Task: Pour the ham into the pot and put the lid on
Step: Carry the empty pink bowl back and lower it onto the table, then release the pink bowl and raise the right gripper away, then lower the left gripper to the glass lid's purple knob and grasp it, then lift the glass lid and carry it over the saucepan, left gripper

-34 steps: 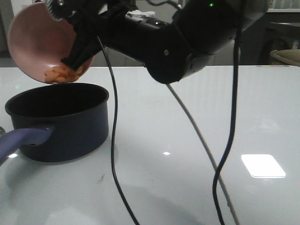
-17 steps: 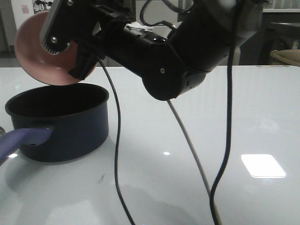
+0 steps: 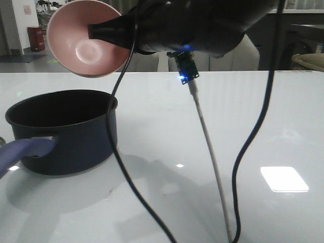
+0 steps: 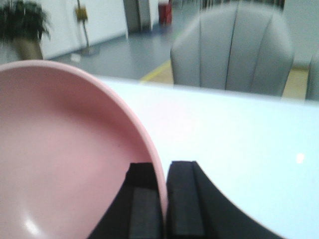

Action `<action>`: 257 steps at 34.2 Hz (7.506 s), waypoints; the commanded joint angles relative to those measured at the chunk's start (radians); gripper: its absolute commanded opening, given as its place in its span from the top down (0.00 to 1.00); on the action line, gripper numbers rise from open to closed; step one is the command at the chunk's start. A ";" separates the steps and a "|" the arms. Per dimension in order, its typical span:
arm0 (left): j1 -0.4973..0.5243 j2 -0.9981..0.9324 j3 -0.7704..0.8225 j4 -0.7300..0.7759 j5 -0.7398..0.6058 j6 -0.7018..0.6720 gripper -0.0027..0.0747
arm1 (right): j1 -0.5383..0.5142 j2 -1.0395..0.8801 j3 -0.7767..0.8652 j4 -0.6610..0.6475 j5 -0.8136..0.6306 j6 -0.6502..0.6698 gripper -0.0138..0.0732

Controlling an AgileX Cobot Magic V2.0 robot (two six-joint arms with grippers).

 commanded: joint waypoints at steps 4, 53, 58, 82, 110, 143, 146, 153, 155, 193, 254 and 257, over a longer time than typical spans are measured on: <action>-0.006 0.013 -0.024 -0.005 -0.073 -0.003 0.11 | -0.106 -0.230 -0.027 0.000 0.356 -0.014 0.69; -0.006 0.013 -0.024 -0.005 -0.073 -0.003 0.11 | -0.513 -0.344 0.026 -0.136 1.146 -0.073 0.21; -0.006 0.013 -0.024 -0.005 -0.080 -0.003 0.11 | -0.512 -0.560 0.172 -0.136 1.003 -0.073 0.21; -0.006 0.013 -0.024 -0.005 -0.083 -0.003 0.11 | -0.448 -1.529 0.889 -0.124 0.591 -0.058 0.21; -0.006 0.034 -0.016 0.018 -0.152 -0.003 0.11 | -0.448 -1.729 1.065 -0.098 0.610 -0.057 0.67; 0.238 1.077 -0.597 0.250 0.112 -0.353 0.11 | -0.448 -1.729 1.065 -0.098 0.610 -0.057 0.67; 0.330 1.148 -0.632 0.118 0.149 -0.197 0.11 | -0.448 -1.729 1.065 -0.098 0.610 -0.057 0.67; 0.511 1.358 -0.743 -0.190 0.297 0.084 0.11 | -0.448 -1.729 1.065 -0.098 0.610 -0.057 0.67; 0.529 1.411 -0.772 -0.185 0.325 0.091 0.11 | -0.448 -1.729 1.065 -0.098 0.610 -0.057 0.67; 0.453 1.759 -0.848 -0.087 0.316 0.144 0.27 | -0.448 -1.729 1.065 -0.098 0.610 -0.057 0.67; 0.031 1.775 -1.261 -0.127 0.585 0.170 0.59 | -0.448 -1.729 1.065 -0.098 0.610 -0.057 0.67; 0.031 1.776 -1.261 -0.125 0.599 0.170 0.59 | -0.448 -1.729 1.065 -0.098 0.610 -0.057 0.67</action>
